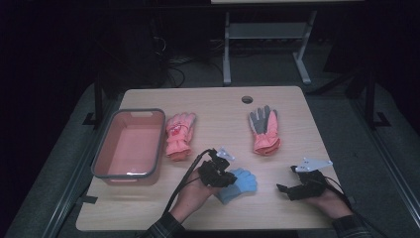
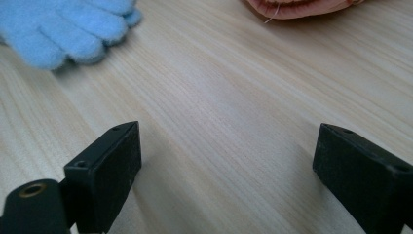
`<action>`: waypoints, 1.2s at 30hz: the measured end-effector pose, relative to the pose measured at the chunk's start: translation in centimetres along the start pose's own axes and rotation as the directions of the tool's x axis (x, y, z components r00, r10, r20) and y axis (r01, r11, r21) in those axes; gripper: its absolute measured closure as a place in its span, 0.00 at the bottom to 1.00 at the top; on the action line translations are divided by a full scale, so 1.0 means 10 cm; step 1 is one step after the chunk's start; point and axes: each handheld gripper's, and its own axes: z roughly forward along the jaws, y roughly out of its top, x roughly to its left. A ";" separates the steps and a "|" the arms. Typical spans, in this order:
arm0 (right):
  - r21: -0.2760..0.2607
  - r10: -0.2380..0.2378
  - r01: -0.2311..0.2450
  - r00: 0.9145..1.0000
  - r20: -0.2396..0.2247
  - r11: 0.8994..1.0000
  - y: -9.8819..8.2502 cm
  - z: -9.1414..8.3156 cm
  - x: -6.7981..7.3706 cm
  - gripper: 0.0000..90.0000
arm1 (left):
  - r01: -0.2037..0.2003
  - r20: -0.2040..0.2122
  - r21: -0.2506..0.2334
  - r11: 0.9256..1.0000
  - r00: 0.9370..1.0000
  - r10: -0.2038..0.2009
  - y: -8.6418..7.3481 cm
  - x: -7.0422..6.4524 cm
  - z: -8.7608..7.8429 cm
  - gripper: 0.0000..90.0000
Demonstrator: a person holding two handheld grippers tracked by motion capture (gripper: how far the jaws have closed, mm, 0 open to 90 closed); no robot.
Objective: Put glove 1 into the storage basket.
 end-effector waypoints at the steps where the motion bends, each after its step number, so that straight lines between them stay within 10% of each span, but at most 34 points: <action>1: 0.000 0.000 0.000 1.000 0.000 1.000 0.00 0.00 0.00 0.11 | -0.020 -0.001 0.010 1.000 1.000 0.020 -0.02 0.00 -0.03 0.95; 10: 0.017 -0.017 0.018 0.999 -0.039 1.000 0.11 -0.03 0.10 0.23 | -0.017 0.083 0.009 1.000 0.996 0.016 -0.33 -0.21 -0.04 1.00; 19: 0.007 -0.028 0.029 0.997 -0.067 1.000 0.15 -0.02 0.15 0.24 | -0.044 0.018 0.078 0.996 0.999 0.042 -0.42 -0.12 0.07 0.99; 26: -0.035 -0.043 0.039 0.992 -0.117 0.999 0.27 -0.03 0.29 0.59 | -0.050 0.029 0.044 0.998 0.998 0.048 -0.43 -0.08 -0.07 0.99; 27: -0.039 -0.051 0.045 0.985 -0.167 0.998 0.32 -0.02 0.35 0.78 | -0.042 0.026 0.029 0.999 0.999 0.041 -0.44 -0.05 -0.13 0.99; 31: -0.039 -0.090 0.083 0.964 -0.252 0.996 0.41 0.05 0.51 0.99 | -0.034 0.014 0.006 0.999 0.999 0.034 -0.49 0.04 -0.24 0.99; 36: -0.016 -0.127 0.129 0.939 -0.321 0.992 0.51 0.21 0.68 1.00 | -0.060 -0.022 -0.016 0.998 0.998 0.060 -0.67 0.21 -0.37 0.86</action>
